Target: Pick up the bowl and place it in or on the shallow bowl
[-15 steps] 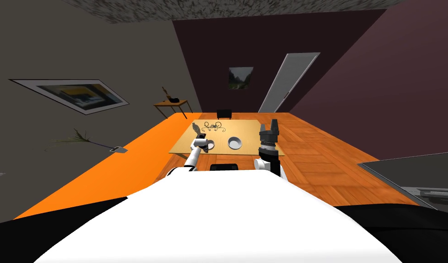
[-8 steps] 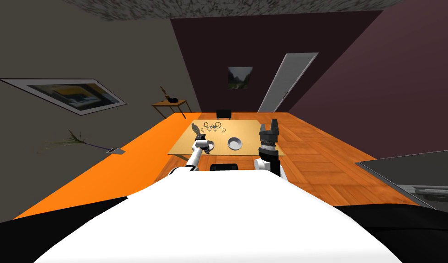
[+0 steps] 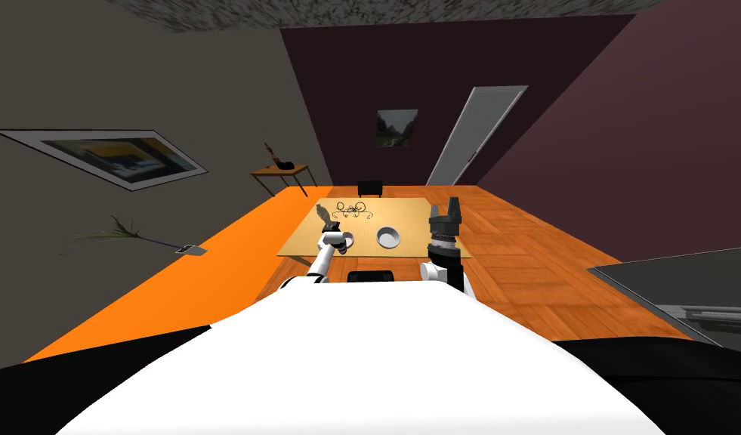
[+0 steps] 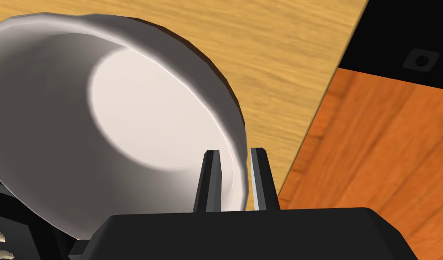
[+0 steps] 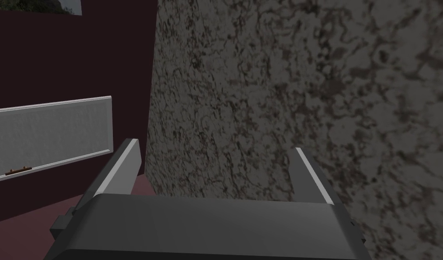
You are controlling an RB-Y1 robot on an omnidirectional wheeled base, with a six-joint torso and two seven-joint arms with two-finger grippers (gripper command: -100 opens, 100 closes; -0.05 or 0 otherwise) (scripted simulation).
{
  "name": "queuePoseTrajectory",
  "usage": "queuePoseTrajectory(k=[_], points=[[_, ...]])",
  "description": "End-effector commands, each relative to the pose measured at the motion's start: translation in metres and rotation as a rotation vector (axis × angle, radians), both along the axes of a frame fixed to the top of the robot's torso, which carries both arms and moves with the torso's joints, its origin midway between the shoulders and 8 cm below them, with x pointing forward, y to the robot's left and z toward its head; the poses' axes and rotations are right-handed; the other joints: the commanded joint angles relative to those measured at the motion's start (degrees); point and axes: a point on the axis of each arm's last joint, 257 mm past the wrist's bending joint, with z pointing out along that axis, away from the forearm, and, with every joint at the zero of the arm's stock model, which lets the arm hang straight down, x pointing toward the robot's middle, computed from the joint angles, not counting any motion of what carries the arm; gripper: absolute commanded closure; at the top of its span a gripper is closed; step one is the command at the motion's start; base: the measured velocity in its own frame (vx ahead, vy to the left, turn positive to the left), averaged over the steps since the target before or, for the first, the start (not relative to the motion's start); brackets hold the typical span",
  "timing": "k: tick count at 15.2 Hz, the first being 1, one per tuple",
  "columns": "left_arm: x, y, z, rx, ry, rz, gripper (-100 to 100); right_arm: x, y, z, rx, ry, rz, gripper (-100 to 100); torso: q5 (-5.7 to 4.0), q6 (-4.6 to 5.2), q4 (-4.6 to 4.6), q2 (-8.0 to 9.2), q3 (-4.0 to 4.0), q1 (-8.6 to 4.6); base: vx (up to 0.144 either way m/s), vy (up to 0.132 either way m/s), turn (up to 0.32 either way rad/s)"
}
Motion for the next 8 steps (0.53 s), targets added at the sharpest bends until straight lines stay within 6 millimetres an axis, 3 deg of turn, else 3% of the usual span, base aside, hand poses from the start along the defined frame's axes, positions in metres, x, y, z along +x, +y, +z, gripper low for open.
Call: queuePoseTrajectory(k=[1, 4, 8], points=[[0.004, -0.002, 0.008, -0.001, 0.002, -0.004, 100, 0.000, 0.000, 0.000, 0.000, 0.000, 0.000, 0, 0.00, 0.00, 0.00, 0.00, 0.00, 0.00, -0.024, 0.002, 0.079], [0.005, -0.003, 0.011, -0.001, 0.001, -0.006, 100, 0.000, 0.000, 0.000, 0.000, 0.000, 0.000, 0, 0.00, -0.01, 0.04, 0.12, 0.08, 0.00, -0.023, 0.002, 0.033], [0.014, 0.053, 0.028, 0.083, -0.004, 0.029, 100, 0.000, 0.000, 0.000, 0.000, 0.000, 0.000, 0, -0.09, -0.08, 0.09, 0.12, 0.10, -0.18, -0.013, -0.058, -0.028]])
